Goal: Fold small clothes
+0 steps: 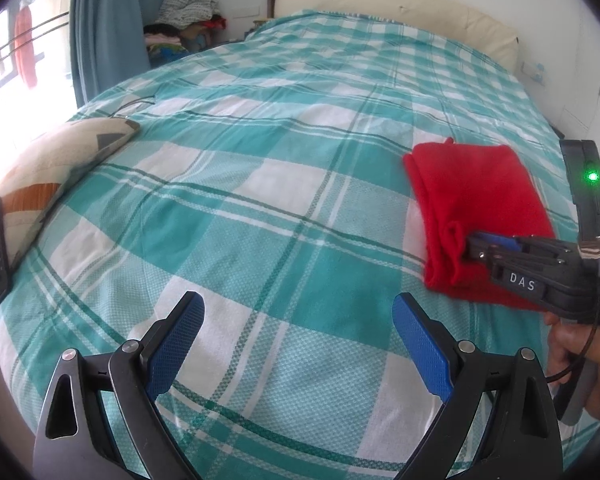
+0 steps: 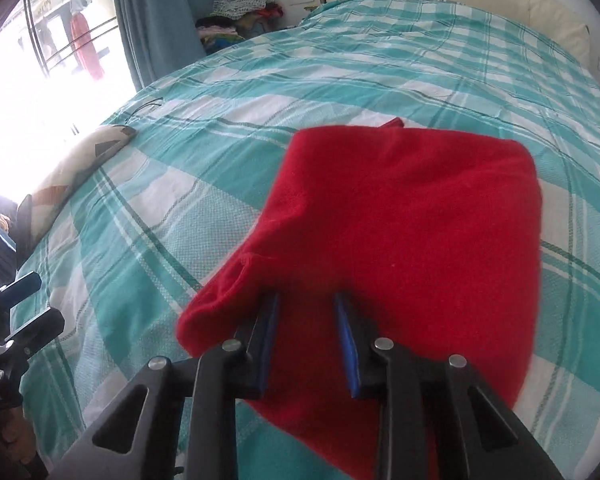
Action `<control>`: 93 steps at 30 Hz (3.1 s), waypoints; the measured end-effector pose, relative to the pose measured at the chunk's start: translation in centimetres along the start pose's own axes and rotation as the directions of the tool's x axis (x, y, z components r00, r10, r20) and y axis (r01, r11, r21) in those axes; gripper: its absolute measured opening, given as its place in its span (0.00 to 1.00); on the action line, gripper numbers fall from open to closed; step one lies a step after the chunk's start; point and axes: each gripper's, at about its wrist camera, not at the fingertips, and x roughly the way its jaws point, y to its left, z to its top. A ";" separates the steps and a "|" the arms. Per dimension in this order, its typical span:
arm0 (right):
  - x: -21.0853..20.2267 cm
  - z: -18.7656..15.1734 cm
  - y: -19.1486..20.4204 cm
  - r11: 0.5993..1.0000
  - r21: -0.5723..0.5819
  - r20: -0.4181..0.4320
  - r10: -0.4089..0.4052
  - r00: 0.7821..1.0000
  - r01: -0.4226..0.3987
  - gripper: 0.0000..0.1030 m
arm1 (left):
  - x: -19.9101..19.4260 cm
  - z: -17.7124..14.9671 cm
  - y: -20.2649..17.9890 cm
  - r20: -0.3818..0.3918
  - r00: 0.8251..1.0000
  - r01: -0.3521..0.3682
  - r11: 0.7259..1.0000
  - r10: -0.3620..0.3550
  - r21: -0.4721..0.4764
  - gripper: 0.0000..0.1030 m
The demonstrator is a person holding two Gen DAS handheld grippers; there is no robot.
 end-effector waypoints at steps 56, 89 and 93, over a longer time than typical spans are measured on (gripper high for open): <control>-19.0 -6.7 -19.5 0.925 0.190 0.060 -0.346 0.936 0.330 0.78 | 0.4 6.3 -14.9 0.051 0.985 0.149 0.958 -0.167 0.246 0.96; -36.5 -18.6 -0.2 0.932 0.221 0.186 -0.329 0.926 0.287 0.94 | -22.5 -5.1 -12.8 0.158 0.983 0.057 0.973 -0.094 0.224 0.99; -36.5 -18.5 0.1 0.930 0.227 0.190 -0.332 0.924 0.288 0.94 | -22.4 -5.3 -12.6 0.148 0.985 0.055 0.974 -0.089 0.222 0.99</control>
